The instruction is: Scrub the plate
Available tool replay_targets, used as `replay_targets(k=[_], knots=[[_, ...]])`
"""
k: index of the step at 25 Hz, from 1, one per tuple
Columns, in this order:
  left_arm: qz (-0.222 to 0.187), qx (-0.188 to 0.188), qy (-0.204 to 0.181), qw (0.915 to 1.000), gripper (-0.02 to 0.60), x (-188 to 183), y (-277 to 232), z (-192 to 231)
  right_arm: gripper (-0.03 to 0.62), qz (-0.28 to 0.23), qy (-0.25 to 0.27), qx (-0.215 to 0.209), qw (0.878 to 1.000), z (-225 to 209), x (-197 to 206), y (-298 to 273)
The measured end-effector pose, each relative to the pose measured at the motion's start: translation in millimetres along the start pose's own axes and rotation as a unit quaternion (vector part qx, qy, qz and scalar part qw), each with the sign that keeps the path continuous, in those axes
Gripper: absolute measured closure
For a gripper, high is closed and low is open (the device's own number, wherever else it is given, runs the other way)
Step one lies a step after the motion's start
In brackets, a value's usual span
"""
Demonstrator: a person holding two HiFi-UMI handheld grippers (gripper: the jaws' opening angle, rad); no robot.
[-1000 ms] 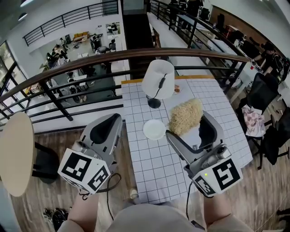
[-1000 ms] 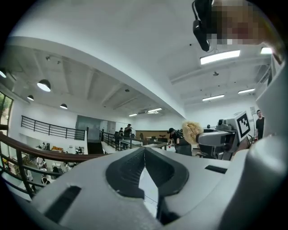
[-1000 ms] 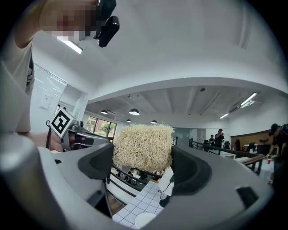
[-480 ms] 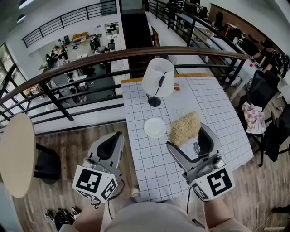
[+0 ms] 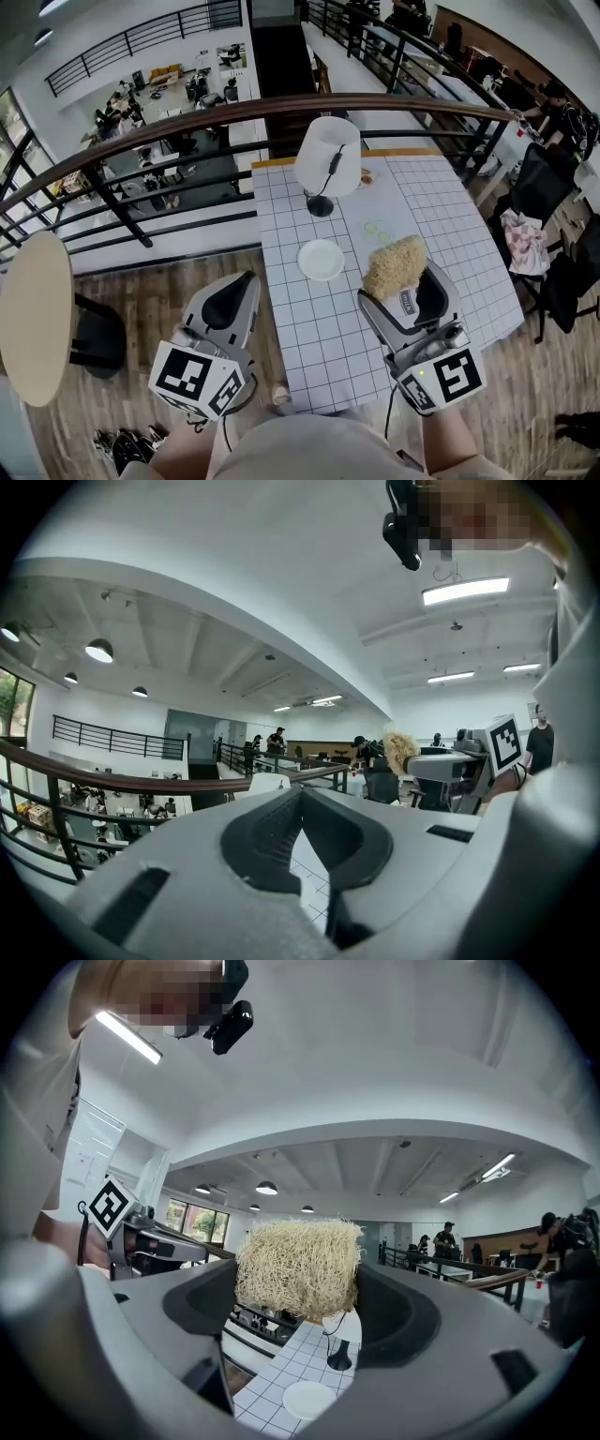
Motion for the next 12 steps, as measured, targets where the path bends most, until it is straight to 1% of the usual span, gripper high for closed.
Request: replay_targets(k=[7,12], knots=[[-0.007,0.008,0.006,0.9999,0.569,-7.4,6.0,-5.8,0.205,0.006,0.011,0.002,1.000,4.7,3.5,-0.3],[-0.003,0.012,0.006,0.9999,0.569,-7.1,7.7,-7.1,0.206,0.011,0.007,-0.003,1.000,10.2,6.7,-2.0]])
Point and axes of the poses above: the fingertips, and each gripper's own axes: y backward along the fingers, z to its left, x out of its underside, the point moved 4 cm from there along y, backward along the fingers, and after that the axes turned 6 degrees about x, right-handed, at the moved point
